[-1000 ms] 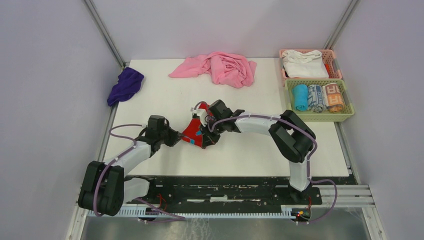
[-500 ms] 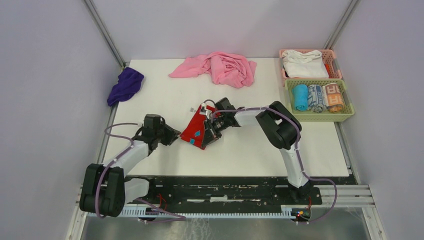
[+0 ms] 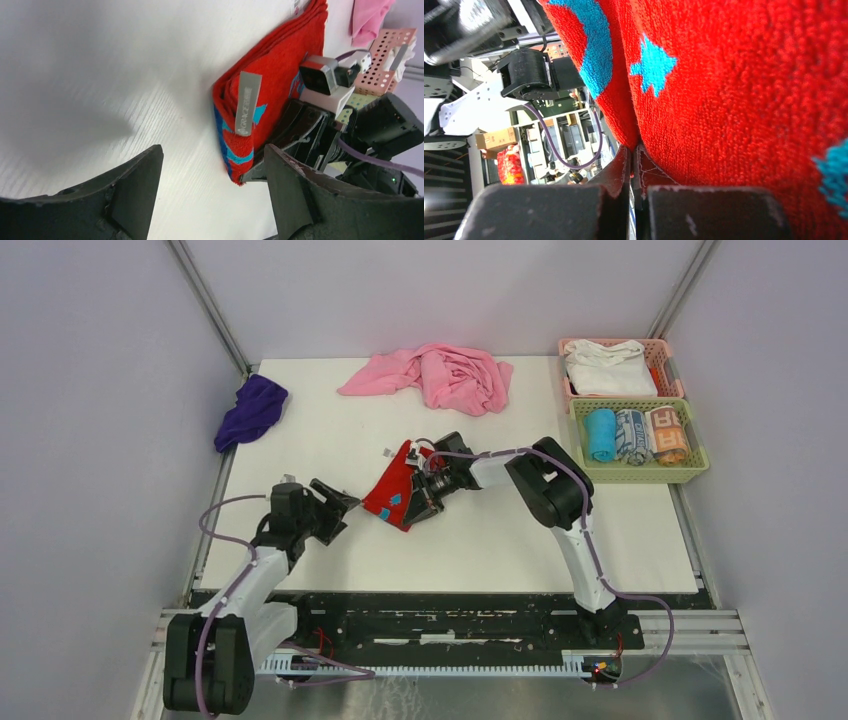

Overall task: Roll the towels
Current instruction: Roll the towel at the center of the board.

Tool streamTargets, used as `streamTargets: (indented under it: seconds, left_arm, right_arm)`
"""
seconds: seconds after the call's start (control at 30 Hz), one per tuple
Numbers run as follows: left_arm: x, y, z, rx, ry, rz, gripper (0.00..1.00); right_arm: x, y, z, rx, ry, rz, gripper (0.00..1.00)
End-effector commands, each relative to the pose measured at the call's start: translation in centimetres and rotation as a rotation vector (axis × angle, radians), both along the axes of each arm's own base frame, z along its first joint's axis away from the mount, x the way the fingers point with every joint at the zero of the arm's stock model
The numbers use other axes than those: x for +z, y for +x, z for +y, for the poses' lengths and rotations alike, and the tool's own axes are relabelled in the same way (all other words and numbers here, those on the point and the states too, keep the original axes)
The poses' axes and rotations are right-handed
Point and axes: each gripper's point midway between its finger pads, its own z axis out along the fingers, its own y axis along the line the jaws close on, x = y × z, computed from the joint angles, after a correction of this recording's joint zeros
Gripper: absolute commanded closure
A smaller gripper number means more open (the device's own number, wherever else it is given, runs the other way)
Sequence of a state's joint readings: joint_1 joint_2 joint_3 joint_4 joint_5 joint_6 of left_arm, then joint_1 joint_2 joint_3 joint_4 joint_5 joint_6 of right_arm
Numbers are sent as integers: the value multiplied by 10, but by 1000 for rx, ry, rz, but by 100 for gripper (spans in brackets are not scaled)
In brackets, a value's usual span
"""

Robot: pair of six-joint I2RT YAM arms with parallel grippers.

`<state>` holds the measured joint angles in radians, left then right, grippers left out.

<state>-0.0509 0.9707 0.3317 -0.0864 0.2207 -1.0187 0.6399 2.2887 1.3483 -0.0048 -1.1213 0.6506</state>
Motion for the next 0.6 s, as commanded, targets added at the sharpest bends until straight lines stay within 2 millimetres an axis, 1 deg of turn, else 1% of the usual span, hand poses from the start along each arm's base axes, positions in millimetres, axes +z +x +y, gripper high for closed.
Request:
streamTargets:
  seconds: [0.0,0.17,0.27,0.37,0.5,0.57]
  left_arm:
    - [8,-1,-17,-104,-58,-100,20]
    - [3,2,-26,-102,-127,-125,22]
    - [5,10,-33,-105,-154,-134,23]
    - [8,22,-37,-108,-153,-139,23]
    - [9,33,-37,-75,-153,-141,24]
    - [4,36,-35,-58,-141,-124,27]
  right_arm:
    - [14,9,9,13,72,2,100]
    - [16,10,11,8,80,16,100]
    - [16,10,10,9,80,19,99]
    - [15,10,10,9,78,21,100]
    - [14,9,9,7,74,25,100]
    - [14,9,9,8,74,21,100]
